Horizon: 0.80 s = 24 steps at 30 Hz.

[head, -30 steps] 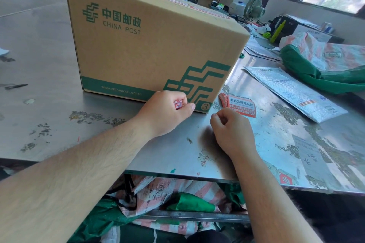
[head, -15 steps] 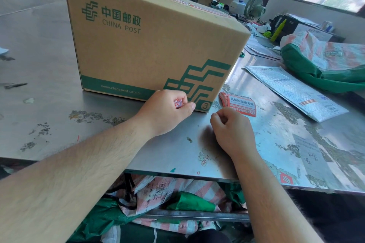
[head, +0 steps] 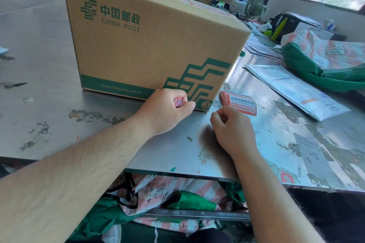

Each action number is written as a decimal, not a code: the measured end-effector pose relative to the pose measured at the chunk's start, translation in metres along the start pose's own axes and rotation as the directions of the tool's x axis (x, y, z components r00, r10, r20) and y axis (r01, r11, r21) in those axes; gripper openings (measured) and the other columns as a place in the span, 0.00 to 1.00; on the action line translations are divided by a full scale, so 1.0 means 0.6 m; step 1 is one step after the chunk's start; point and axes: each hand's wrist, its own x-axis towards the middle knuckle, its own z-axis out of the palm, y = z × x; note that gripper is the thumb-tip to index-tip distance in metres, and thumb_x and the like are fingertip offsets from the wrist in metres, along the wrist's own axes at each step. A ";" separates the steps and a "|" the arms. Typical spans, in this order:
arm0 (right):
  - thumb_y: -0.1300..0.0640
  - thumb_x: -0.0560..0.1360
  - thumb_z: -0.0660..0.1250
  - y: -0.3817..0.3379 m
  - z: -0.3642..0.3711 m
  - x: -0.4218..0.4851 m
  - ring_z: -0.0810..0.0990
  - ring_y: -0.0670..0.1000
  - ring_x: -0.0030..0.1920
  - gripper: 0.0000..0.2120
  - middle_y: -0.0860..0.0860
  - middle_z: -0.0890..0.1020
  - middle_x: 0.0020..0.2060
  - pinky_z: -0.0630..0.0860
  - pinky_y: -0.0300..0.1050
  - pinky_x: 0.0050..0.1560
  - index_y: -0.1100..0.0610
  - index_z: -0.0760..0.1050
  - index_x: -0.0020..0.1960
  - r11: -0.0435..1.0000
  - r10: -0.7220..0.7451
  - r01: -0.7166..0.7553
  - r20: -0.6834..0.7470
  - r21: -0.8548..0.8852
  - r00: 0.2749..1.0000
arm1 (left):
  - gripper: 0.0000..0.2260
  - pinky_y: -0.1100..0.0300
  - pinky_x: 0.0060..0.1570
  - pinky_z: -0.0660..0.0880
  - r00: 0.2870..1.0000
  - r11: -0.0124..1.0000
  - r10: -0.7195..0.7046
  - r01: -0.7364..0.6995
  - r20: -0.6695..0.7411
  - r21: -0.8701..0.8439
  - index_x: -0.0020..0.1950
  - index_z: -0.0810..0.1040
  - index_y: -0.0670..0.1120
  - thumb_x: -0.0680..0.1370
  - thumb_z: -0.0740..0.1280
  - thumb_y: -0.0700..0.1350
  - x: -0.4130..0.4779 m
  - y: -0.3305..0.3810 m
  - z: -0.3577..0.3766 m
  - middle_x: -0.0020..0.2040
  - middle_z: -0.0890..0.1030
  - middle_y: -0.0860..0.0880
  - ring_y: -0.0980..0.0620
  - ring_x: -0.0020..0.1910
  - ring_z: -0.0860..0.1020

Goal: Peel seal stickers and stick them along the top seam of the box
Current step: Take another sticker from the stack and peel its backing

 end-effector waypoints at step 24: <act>0.51 0.77 0.63 -0.003 -0.006 -0.003 0.75 0.44 0.36 0.08 0.47 0.78 0.32 0.67 0.42 0.34 0.51 0.75 0.41 0.994 0.050 -0.049 -0.003 0.095 0.999 | 0.26 0.66 0.27 0.59 0.997 0.993 0.071 -0.072 -0.018 -0.094 0.34 0.73 0.45 0.77 0.56 0.65 -0.003 0.007 -0.006 0.21 0.67 0.57 0.58 0.22 0.65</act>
